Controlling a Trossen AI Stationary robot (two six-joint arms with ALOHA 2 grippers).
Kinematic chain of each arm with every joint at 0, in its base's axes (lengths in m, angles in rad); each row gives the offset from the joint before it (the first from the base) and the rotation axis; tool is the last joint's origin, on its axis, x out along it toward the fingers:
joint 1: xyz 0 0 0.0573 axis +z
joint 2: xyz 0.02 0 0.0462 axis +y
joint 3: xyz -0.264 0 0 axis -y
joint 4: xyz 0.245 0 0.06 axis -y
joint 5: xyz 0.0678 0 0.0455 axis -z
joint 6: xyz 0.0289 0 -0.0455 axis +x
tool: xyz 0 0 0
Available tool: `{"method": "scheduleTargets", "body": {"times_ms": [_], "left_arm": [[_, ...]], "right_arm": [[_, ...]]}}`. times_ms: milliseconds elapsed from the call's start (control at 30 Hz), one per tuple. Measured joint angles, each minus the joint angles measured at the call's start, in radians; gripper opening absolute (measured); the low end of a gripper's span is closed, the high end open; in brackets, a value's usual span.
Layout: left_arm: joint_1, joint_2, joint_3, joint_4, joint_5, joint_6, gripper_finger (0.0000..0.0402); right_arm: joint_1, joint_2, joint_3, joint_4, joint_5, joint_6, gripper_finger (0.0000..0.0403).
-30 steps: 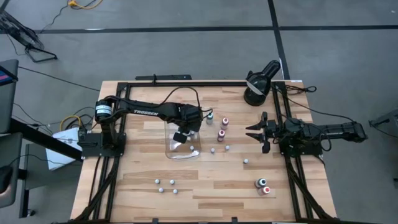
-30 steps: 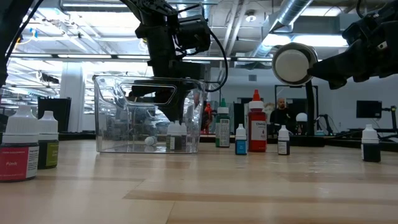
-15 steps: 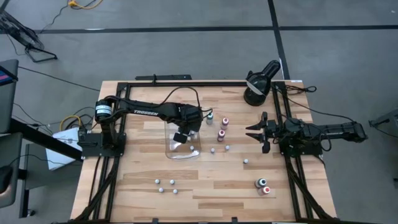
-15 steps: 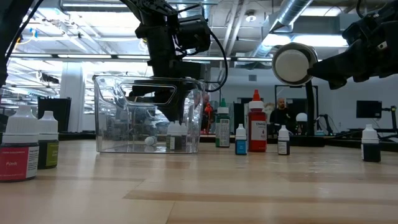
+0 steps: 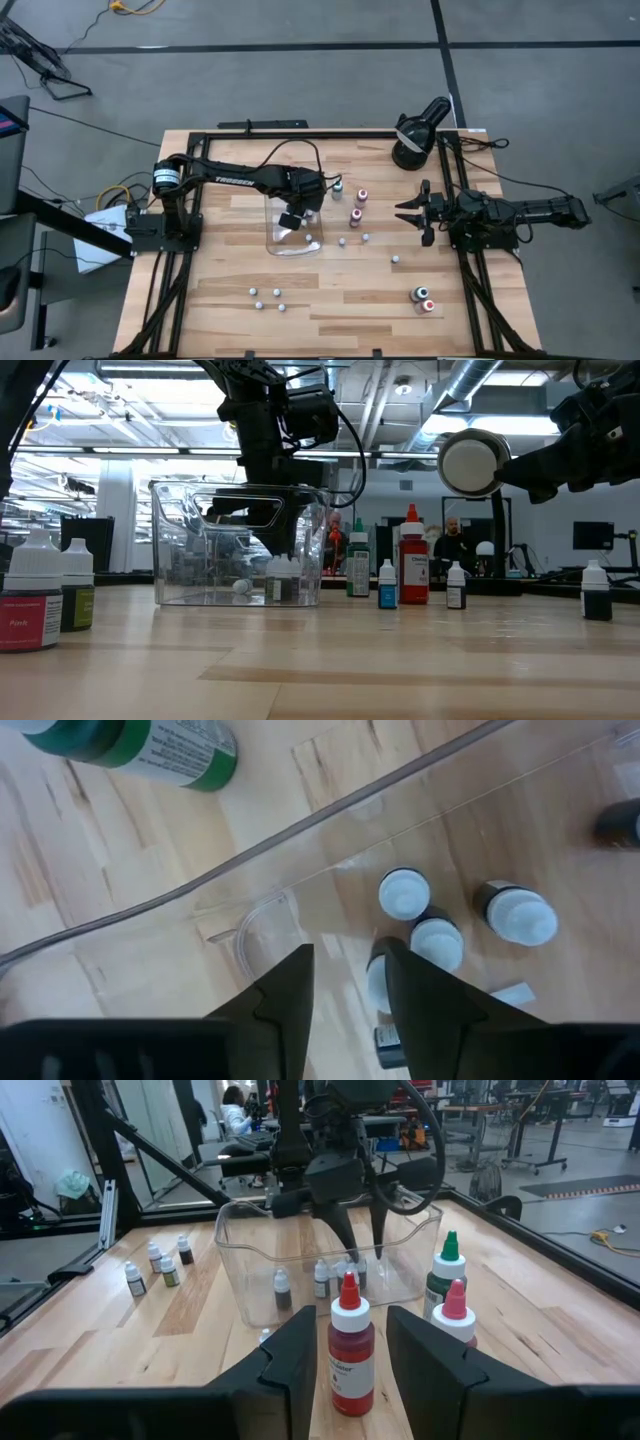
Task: Pick & Place food coloring
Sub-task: Put the small brown food coloring bottle into the transparent bin
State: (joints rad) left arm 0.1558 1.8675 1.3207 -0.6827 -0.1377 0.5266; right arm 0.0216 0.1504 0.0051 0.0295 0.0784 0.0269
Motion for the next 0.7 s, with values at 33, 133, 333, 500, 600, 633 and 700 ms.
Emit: {"method": "scheduleTargets", "body": {"times_ms": [33, 133, 333, 500, 600, 633, 700], "left_arm": [[0.0, 0.0, 0.0, 0.0, -0.004, 0.0, 0.0117], [0.0, -0.006, -0.001, 0.001, -0.006, -0.007, 0.0117], [-0.001, -0.063, -0.001, -0.017, 0.001, -0.048, 0.0117], [-0.014, -0.133, -0.001, -0.044, 0.001, -0.057, 0.0117], [-0.024, -0.179, -0.001, -0.047, 0.001, -0.067, 0.0117], [-0.027, -0.197, -0.001, -0.046, 0.001, -0.078, 0.0117], [-0.036, -0.227, -0.001, -0.049, 0.001, -0.111, 0.0117]], "right_arm": [[0.0, 0.0, 0.0, 0.0, 0.0, 0.0, 0.0113], [0.0, 0.0, 0.0, 0.0, 0.0, 0.0, 0.0113], [0.0, 0.0, 0.0, 0.0, 0.0, 0.0, 0.0113], [0.0, 0.0, 0.0, 0.0, 0.0, 0.0, 0.0113], [0.0, 0.0, 0.0, 0.0, 0.0, 0.0, 0.0113], [0.0, 0.0, 0.0, 0.0, 0.0, 0.0, 0.0113], [0.0, 0.0, 0.0, 0.0, 0.0, 0.0, 0.0113]]}}
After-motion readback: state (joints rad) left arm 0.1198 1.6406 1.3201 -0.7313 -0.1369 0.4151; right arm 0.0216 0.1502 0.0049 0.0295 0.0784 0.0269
